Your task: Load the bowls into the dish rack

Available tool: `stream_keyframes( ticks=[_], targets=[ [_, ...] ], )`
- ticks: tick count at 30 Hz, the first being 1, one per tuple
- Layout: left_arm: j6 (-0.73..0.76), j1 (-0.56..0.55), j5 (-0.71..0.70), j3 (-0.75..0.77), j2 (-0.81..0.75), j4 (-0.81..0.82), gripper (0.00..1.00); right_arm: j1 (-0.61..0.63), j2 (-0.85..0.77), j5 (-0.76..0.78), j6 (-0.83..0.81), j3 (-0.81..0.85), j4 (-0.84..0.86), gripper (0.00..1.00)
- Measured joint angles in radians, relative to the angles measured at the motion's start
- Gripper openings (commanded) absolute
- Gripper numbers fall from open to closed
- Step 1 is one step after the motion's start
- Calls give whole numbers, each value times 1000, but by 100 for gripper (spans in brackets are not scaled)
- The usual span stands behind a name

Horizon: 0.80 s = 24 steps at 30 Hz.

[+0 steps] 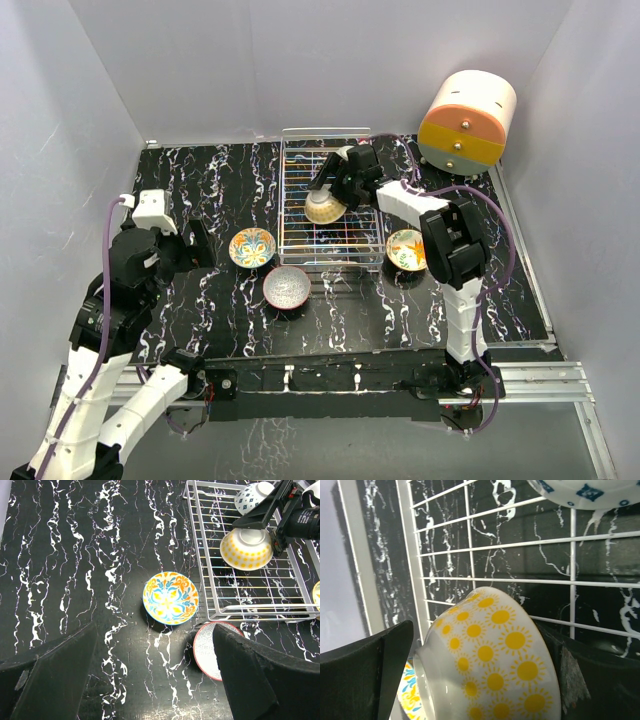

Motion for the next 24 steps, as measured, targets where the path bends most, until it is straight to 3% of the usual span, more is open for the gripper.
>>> stream_keyframes(
  ticks=[24],
  targets=[
    [0,0,2,0,9,5,97,54,2,218,-292,153,-253,99]
  ],
)
